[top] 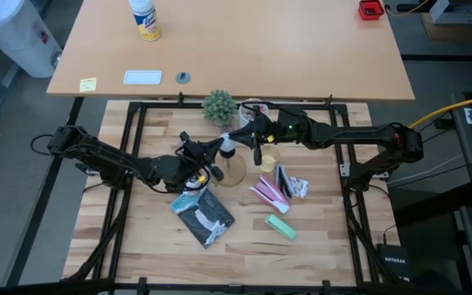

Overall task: Screw lightbulb
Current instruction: Insert the lightbulb into the lamp

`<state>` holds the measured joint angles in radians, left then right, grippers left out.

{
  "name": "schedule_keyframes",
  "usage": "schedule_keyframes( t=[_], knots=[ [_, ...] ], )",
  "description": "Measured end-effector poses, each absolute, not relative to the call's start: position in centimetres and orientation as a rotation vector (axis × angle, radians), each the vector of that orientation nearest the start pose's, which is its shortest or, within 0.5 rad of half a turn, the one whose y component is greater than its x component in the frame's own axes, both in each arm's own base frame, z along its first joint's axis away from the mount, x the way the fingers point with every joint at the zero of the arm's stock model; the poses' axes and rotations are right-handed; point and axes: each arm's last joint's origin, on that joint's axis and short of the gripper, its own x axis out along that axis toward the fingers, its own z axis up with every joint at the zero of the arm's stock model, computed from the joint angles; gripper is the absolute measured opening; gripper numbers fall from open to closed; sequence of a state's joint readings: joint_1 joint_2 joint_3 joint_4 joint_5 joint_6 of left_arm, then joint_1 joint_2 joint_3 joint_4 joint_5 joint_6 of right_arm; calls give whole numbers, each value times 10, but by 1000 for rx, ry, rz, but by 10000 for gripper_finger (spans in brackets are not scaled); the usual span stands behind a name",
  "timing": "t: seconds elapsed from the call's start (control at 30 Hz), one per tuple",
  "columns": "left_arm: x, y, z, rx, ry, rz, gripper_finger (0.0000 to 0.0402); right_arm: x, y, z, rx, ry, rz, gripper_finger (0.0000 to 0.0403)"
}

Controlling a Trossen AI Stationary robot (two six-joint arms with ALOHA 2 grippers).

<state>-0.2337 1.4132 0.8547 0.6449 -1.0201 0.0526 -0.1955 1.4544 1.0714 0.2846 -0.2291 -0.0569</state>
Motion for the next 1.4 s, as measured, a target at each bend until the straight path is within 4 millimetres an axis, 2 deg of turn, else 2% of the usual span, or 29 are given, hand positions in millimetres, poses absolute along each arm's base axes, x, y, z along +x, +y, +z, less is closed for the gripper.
schedule_keyframes(
  t=[0.33, 0.6, 0.9, 1.1, 1.4],
  knots=[
    [297, -49, 298, 25, -84, 784, 1, 329, -59, 320, -36, 97, 36, 44],
    [293, -63, 303, 37, -117, 739, 1, 329, -59, 320, -35, 98, 36, 44],
    [291, -79, 295, -13, -71, 676, 1, 329, -59, 320, -35, 98, 36, 44],
    [292, -76, 286, -51, -20, 689, 1, 329, -59, 320, -35, 98, 36, 44],
    [293, -66, 285, -38, -15, 781, 1, 329, -58, 320, -34, 101, 36, 44]
  ],
)
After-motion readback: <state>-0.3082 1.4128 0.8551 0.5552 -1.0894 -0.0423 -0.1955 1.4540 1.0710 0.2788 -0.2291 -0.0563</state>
